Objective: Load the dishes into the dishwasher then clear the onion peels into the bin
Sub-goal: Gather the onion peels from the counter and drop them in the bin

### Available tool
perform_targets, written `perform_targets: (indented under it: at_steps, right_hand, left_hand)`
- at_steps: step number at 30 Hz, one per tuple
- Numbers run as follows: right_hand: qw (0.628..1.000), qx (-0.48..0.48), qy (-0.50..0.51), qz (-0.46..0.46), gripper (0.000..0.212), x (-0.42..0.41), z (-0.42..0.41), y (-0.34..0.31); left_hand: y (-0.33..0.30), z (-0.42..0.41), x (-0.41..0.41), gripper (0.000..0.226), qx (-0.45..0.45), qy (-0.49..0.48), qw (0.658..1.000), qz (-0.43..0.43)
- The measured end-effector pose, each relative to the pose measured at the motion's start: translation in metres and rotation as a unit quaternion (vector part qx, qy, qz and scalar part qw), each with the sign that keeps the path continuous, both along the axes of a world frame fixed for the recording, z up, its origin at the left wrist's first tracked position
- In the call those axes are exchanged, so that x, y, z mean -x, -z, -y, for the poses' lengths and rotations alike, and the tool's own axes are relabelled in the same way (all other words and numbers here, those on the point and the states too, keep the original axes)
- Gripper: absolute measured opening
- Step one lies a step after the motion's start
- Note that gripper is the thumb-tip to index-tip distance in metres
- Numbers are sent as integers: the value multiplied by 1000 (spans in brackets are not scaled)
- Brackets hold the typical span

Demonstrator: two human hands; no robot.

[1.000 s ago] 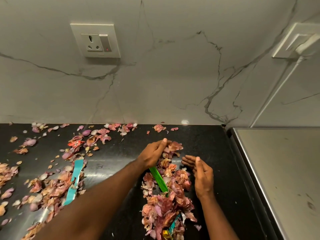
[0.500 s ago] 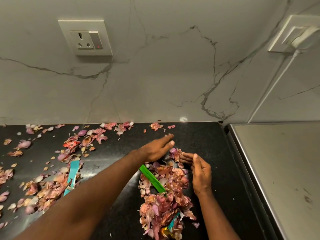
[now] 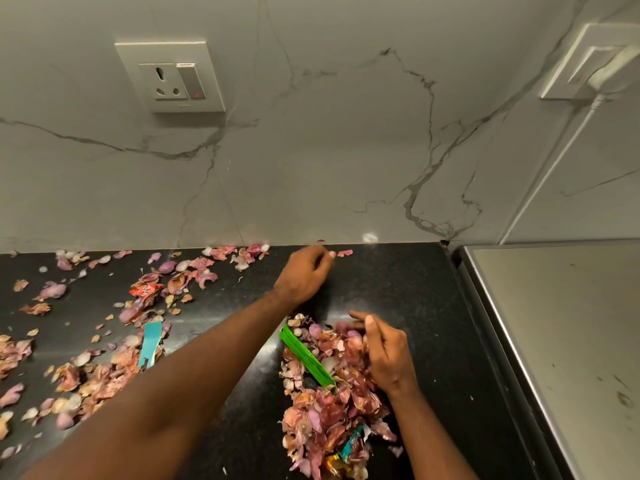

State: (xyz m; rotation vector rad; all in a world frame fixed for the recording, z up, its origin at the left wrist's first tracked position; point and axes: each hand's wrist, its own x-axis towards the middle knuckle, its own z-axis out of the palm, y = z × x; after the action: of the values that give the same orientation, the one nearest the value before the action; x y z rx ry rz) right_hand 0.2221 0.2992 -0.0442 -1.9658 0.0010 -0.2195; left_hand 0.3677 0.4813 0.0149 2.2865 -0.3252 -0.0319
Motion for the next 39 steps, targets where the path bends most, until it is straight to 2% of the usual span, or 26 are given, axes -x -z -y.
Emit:
perform_targets:
  at_steps: [1, 3, 5, 7, 9, 11, 12, 13, 15, 17, 20, 22, 23, 25, 27, 29, 30, 33, 34, 37, 39]
  right_hand:
    - [999, -33, 11, 16, 40, 1, 2, -2]
    - [998, -53, 30, 31, 39, 0, 4, -4]
    - [998, -34, 39, 32, 40, -2, 4, -3]
    - [998, -24, 45, 33, 41, -2, 3, -2]
    - [997, -44, 50, 29, 40, -2, 4, 0]
    - [996, -59, 56, 30, 39, -2, 4, 0]
    - [996, -61, 59, 30, 38, -2, 4, 0]
    - [996, -62, 62, 29, 38, -2, 4, -2]
    - [996, -58, 62, 28, 37, 0, 3, -2]
    - [997, -52, 60, 27, 36, 1, 3, 0]
    - [997, -50, 59, 24, 35, 0, 4, 0]
    - [997, -53, 61, 22, 35, -1, 4, -2]
    - [996, -55, 61, 21, 36, 0, 4, -2]
    - [996, -62, 61, 20, 36, 1, 4, -3]
    - [996, -64, 60, 18, 36, 1, 4, -3]
    - [996, -65, 59, 17, 36, 0, 4, -3]
    - [996, -67, 60, 16, 35, -1, 4, -3]
    - [996, -68, 61, 11, 36, 0, 4, -4]
    - [996, -69, 62, 11, 36, 1, 4, -4]
    - [995, -75, 63, 14, 37, 0, 4, -4]
    - [995, -79, 66, 11, 40, -1, 4, -5]
  left_hand:
    - [1, -4, -11, 23, -31, -23, 999, 7]
    - [5, -8, -30, 44, -123, -36, 991, -26]
    - [15, -11, -40, 59, -177, -29, 982, -67]
    - [20, -12, -37, 52, -186, 28, 977, -105]
    - [14, -10, -26, 44, -122, 51, 986, -99]
    - [4, -4, -18, 49, 47, 0, 992, -119]
    - [3, -2, -15, 50, 101, -18, 987, -121]
    - [2, -1, -13, 47, 117, -25, 987, -104]
    - [8, -1, -14, 36, 66, -17, 996, -52]
    - [9, 4, -14, 31, 11, 12, 999, -47]
    - [-3, 22, -13, 54, -41, 88, 989, -110]
    - [-5, 30, -15, 59, -56, 123, 980, -143]
    - [-4, 32, -16, 57, -47, 122, 979, -157]
    - [-6, 34, -17, 51, 44, 76, 981, -173]
    - [-7, 34, -20, 50, 101, 23, 986, -128]
    - [-7, 34, -27, 44, 66, 17, 995, -76]
    - [-8, 35, -29, 44, 36, 37, 995, -81]
    - [-6, 37, -31, 60, -63, 110, 974, -188]
    - [-7, 37, -30, 63, -56, 111, 970, -207]
    - [-10, 34, -30, 67, 118, 20, 978, -173]
    - [-8, 32, -32, 67, 138, -14, 982, -131]
